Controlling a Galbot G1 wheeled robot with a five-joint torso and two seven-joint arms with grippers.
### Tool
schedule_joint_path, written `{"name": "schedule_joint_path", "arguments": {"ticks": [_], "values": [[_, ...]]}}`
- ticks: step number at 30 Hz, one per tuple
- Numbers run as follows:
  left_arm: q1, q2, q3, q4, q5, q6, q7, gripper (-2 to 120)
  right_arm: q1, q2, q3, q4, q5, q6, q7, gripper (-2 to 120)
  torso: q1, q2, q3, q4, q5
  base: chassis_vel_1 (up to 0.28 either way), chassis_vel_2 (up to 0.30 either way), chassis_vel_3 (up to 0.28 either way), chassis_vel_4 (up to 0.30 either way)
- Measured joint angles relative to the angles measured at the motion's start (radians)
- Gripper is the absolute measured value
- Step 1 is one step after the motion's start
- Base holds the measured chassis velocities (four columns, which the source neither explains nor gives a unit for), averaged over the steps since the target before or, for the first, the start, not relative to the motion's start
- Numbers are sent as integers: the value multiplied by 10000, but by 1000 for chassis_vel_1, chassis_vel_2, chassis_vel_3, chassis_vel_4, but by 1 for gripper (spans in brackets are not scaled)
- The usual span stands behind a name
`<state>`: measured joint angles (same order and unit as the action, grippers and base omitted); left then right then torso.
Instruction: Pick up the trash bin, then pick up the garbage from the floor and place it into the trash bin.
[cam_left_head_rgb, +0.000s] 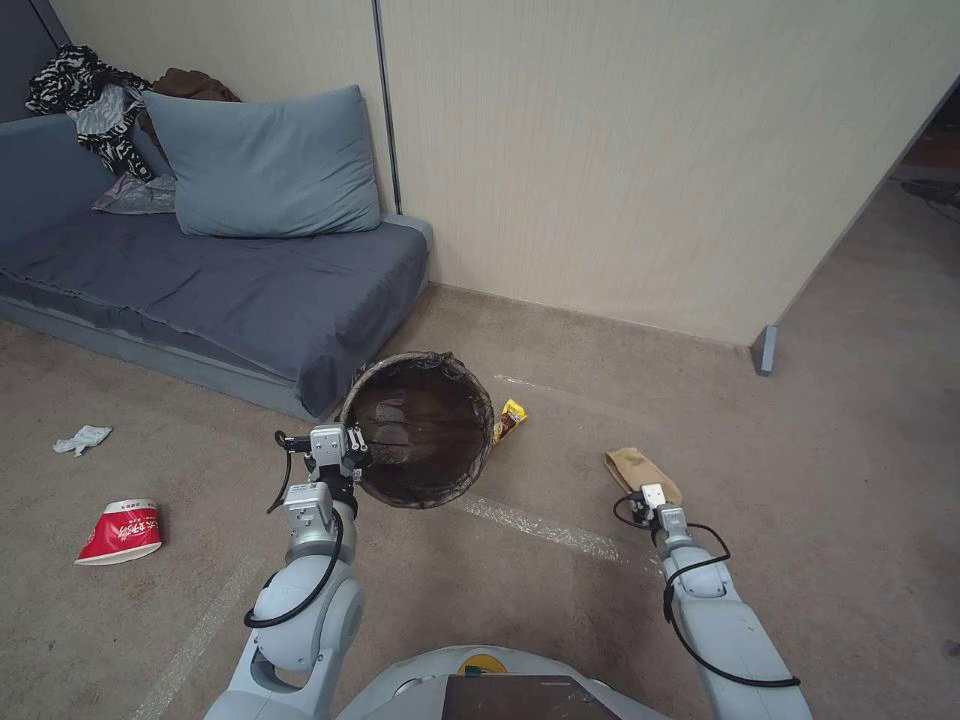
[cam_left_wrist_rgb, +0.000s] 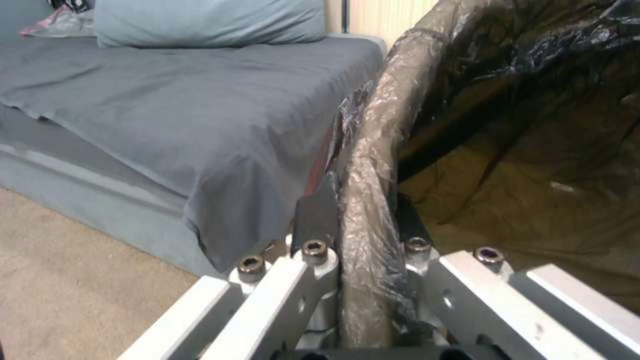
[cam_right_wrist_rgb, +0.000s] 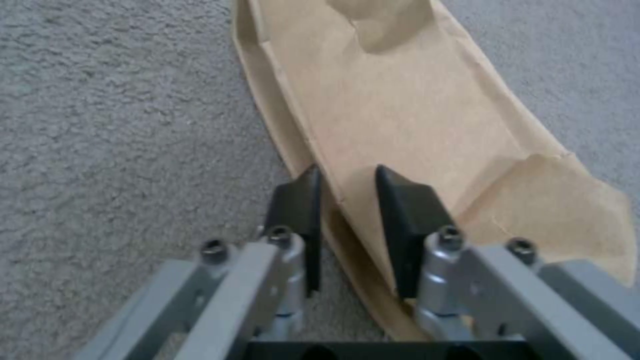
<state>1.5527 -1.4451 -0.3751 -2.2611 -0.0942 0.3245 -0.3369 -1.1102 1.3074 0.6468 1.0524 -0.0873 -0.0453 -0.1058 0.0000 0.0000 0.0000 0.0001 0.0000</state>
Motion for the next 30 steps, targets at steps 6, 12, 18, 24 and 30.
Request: {"name": "schedule_joint_path", "arguments": {"ticks": [6,12,18,24,30], "values": [[-16,7,32,29,-3,0,-4,3,-35,16,11,39,1,76,10,0,0,0,0,-1,0,0,0,0,0],[-20,30,62,37,-3,0,-8,3,-96,-10,21,84,3,216,13,0,0,0,0,-1,0,0,0,0,0],[-22,35,76,18,-3,0,-8,3,-111,-6,23,99,3,334,20,0,0,0,0,-1,0,0,0,0,0],[-25,29,78,6,-3,1,-6,3,-111,-5,47,100,8,419,30,0,0,0,0,0,0,0,0,0,0],[-35,12,92,-5,-3,3,-4,3,-207,-8,77,325,45,544,140,0,0,0,0,0,0,0,0,0,0]]}}
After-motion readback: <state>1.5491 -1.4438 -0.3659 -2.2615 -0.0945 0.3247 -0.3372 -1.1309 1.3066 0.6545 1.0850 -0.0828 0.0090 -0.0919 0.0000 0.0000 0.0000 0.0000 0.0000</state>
